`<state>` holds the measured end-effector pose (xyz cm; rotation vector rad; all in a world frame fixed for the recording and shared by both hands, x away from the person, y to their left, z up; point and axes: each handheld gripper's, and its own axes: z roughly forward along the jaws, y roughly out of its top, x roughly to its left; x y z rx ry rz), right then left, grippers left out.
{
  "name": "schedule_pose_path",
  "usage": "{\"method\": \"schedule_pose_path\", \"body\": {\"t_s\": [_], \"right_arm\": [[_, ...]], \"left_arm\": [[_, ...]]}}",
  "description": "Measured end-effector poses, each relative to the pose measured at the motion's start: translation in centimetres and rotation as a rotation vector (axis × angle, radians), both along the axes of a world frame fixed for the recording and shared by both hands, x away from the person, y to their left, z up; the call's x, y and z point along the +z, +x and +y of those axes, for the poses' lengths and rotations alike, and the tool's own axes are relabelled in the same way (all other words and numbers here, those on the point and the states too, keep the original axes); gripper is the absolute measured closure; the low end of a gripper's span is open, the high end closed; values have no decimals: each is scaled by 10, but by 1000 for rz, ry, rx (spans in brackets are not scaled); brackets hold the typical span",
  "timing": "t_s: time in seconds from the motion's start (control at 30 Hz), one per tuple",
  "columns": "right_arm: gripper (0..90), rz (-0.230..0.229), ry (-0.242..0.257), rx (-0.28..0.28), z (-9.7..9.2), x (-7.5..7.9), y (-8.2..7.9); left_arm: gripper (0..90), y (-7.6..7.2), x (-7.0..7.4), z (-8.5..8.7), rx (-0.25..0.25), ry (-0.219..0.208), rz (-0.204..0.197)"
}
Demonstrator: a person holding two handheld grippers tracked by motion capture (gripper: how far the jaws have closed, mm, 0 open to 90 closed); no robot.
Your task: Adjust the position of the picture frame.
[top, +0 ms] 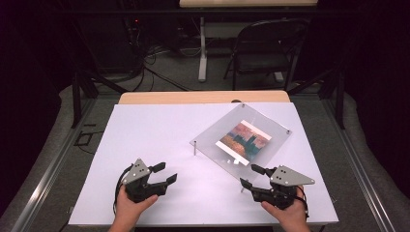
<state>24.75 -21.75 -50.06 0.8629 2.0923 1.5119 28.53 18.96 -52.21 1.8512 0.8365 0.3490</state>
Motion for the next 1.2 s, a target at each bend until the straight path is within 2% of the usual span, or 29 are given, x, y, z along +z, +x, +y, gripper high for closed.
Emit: {"method": "schedule_pose_path", "body": {"t_s": [0.13,0.17,0.2,0.27,0.3,0.4,0.57,0.63,0.67,0.7,0.8,0.87,0.9,1.0,1.2], "right_arm": [[408,4,10,-27,-4,0,2],[408,3,11,-31,-5,0,2],[409,5,11,-33,-5,0,2],[409,2,11,-36,-6,0,2],[409,6,12,-35,-7,0,2],[409,7,22,-38,-8,0,2],[415,10,34,-44,-11,0,2],[422,7,38,-46,-12,0,2],[432,6,40,-46,-13,0,2],[432,6,40,-46,-13,0,2],[449,8,44,-47,-14,0,2],[450,8,46,-47,-15,0,2],[451,9,47,-46,-15,0,2],[457,12,50,-46,-16,-1,3],[459,14,50,-46,-16,-1,3]], "left_arm": [[405,17,0,-3,20,0,24],[408,26,-1,-6,20,1,38],[409,26,-1,-6,20,1,38],[410,38,-3,-13,30,5,39],[414,38,-3,-13,30,5,39],[421,51,-8,-19,33,7,61],[429,67,-15,-29,42,32,68],[440,72,-17,-33,31,27,87],[454,77,-19,-38,18,44,95],[460,77,-19,-38,18,44,95],[473,82,-24,-45,19,86,90],[477,85,-26,-50,4,101,96],[509,86,-26,-52,-7,105,95],[541,91,-27,-62,-27,135,70],[572,98,-31,-69,-22,165,63]]}}
